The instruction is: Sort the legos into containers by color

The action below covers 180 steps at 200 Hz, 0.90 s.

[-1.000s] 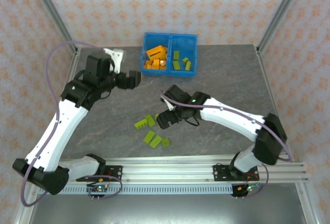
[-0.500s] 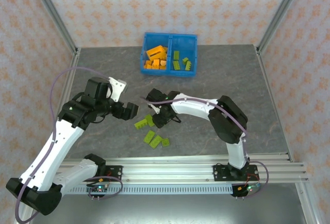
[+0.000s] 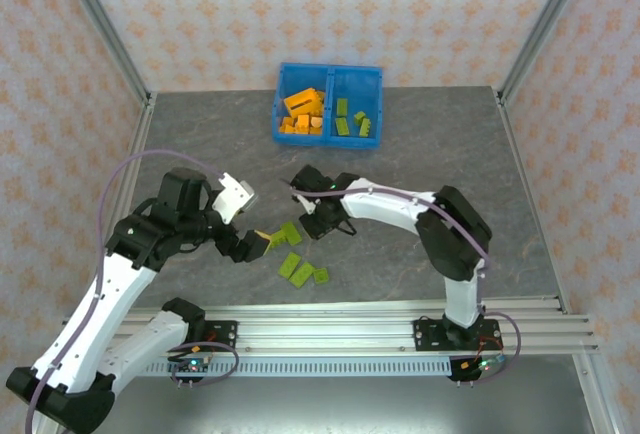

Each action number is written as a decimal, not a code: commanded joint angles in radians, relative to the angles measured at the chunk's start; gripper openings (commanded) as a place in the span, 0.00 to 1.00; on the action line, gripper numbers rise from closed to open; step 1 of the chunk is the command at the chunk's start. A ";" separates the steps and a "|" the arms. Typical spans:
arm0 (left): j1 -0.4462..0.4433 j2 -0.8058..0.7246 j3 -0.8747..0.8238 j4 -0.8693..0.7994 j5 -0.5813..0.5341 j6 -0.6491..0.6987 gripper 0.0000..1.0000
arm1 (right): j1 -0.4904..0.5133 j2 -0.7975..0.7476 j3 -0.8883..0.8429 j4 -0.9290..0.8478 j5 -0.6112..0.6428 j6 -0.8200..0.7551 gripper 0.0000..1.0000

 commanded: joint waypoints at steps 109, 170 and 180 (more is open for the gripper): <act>-0.004 -0.067 -0.179 0.320 -0.229 -0.014 1.00 | -0.436 0.163 0.522 -0.004 0.125 0.187 0.05; -0.003 -0.095 -0.197 0.346 -0.255 -0.013 1.00 | -0.476 0.619 1.162 -0.249 0.131 0.201 0.16; -0.003 -0.098 -0.200 0.346 -0.257 -0.013 1.00 | -0.476 0.657 1.216 -0.258 0.139 0.201 0.20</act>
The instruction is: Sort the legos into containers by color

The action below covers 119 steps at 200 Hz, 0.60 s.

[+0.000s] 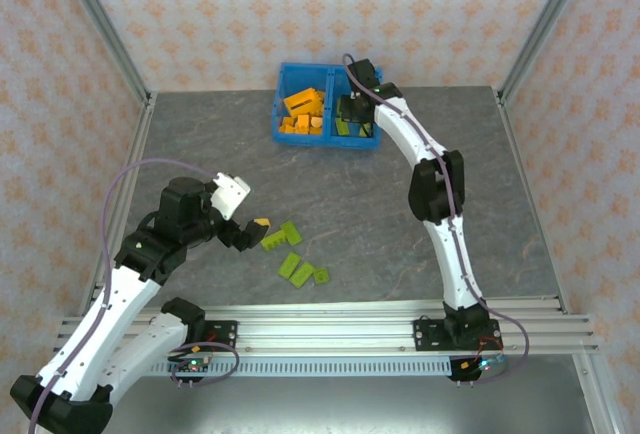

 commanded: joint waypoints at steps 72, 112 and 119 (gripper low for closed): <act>-0.002 0.024 0.020 0.066 -0.067 -0.178 1.00 | -0.007 -0.040 0.165 -0.128 0.004 0.017 0.43; -0.025 0.110 0.059 -0.023 -0.108 -0.443 0.94 | -0.006 -0.247 0.025 -0.155 -0.072 0.001 0.44; -0.031 0.132 0.065 -0.061 -0.117 -0.451 0.93 | -0.005 -0.306 -0.042 -0.143 -0.102 -0.001 0.44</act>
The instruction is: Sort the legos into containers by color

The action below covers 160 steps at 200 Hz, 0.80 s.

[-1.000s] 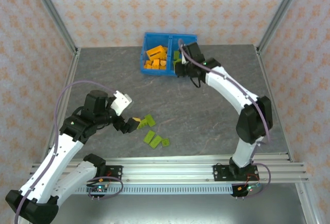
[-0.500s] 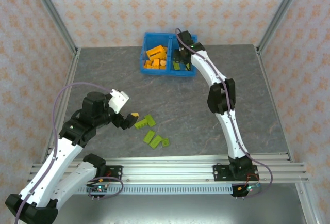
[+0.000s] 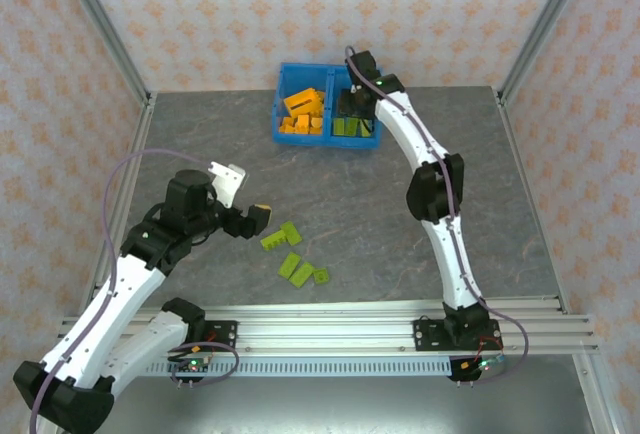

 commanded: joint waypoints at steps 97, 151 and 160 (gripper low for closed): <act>-0.207 0.287 0.001 -0.179 -0.082 0.453 0.98 | 0.048 -1.170 -1.157 0.386 -0.238 -0.022 0.84; -0.206 0.433 -0.041 -0.046 -0.111 0.507 0.90 | 0.048 -1.372 -1.296 0.309 -0.307 -0.013 0.99; -0.206 0.468 -0.041 -0.038 -0.113 0.500 0.89 | 0.049 -1.387 -1.306 0.308 -0.328 -0.008 0.99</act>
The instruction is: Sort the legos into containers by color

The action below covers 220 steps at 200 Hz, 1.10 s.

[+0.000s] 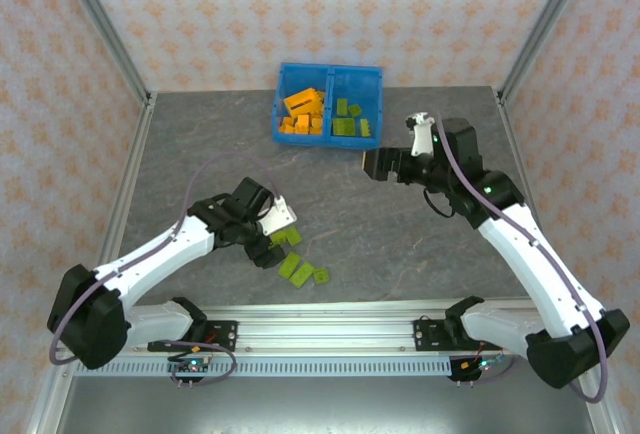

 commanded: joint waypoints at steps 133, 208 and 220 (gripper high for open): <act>0.010 0.325 0.001 0.140 -0.036 0.004 0.15 | 0.004 -0.201 -0.104 -0.072 -0.139 0.057 0.99; 0.011 0.126 0.136 0.177 0.004 -0.161 0.09 | 0.007 -0.207 -0.155 -0.094 -0.399 0.038 0.99; 0.011 0.128 0.200 0.195 -0.019 -0.211 0.09 | 0.006 -0.210 -0.151 -0.087 -0.396 0.045 0.99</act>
